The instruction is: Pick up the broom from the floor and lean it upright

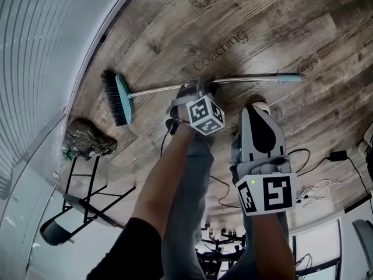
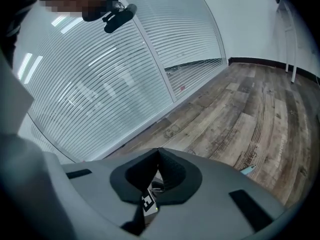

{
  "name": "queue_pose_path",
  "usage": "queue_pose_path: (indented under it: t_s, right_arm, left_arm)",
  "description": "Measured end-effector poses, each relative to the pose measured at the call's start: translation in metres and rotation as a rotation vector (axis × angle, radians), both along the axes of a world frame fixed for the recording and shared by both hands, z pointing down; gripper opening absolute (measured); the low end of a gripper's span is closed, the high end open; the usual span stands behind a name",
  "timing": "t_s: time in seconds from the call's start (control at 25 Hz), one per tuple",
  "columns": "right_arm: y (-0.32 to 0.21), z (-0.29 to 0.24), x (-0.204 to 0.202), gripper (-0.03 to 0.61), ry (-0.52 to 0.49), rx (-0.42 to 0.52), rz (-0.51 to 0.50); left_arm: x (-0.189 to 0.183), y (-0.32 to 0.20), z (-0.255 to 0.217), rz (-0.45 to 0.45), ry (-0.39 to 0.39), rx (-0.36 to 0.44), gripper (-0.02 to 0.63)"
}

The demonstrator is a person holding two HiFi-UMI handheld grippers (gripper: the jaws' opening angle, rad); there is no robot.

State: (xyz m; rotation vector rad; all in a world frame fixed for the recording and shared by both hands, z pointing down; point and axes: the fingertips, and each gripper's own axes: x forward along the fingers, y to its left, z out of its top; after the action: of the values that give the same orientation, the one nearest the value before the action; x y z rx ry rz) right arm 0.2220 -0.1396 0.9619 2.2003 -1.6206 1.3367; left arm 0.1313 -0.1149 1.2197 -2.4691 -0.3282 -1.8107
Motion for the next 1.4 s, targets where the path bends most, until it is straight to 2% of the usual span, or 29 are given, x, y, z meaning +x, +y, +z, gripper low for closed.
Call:
queue_pose_path:
  t_s: [0.08, 0.16, 0.36, 0.4, 0.48, 0.6, 0.72, 0.8, 1.0, 1.2, 1.4]
  right_arm:
    - [-0.001, 0.001, 0.002, 0.014, -0.008, -0.005, 0.018]
    - [0.001, 0.005, 0.005, 0.014, -0.014, -0.023, 0.039]
    - [0.012, 0.017, 0.021, 0.015, -0.009, -0.089, 0.146]
    - [0.014, 0.019, 0.025, 0.026, -0.018, -0.096, 0.176]
    - [0.020, 0.026, 0.030, 0.172, -0.036, -0.125, 0.226]
    - [0.024, 0.033, 0.036, 0.173, -0.039, -0.161, 0.281]
    - [0.010, 0.017, 0.036, 0.173, -0.042, -0.103, 0.319]
    - [-0.005, 0.002, 0.035, 0.173, -0.020, -0.074, 0.307]
    - [-0.047, -0.044, 0.019, 0.173, -0.070, 0.016, 0.292]
    - [-0.113, -0.107, -0.010, 0.104, -0.064, 0.139, 0.153]
    - [-0.173, -0.173, -0.054, 0.084, -0.036, 0.210, -0.018]
  left_arm:
    - [0.000, -0.001, -0.002, 0.029, -0.002, 0.006, 0.118]
    - [0.002, -0.005, -0.009, 0.021, 0.010, 0.008, 0.118]
    - [0.008, -0.020, -0.045, -0.018, 0.091, 0.007, 0.117]
    - [0.009, -0.024, -0.055, -0.037, 0.111, 0.004, 0.117]
    - [0.009, -0.034, -0.076, -0.071, 0.151, -0.001, 0.117]
    - [0.006, -0.051, -0.110, -0.114, 0.210, -0.009, 0.117]
    - [-0.002, -0.065, -0.147, -0.147, 0.257, -0.018, 0.117]
    - [-0.009, -0.077, -0.172, -0.172, 0.285, -0.012, 0.115]
    - [-0.027, -0.107, -0.225, -0.283, 0.312, 0.021, 0.113]
    - [-0.046, -0.140, -0.270, -0.393, 0.349, 0.072, 0.101]
    - [-0.074, -0.174, -0.319, -0.515, 0.383, 0.086, 0.094]
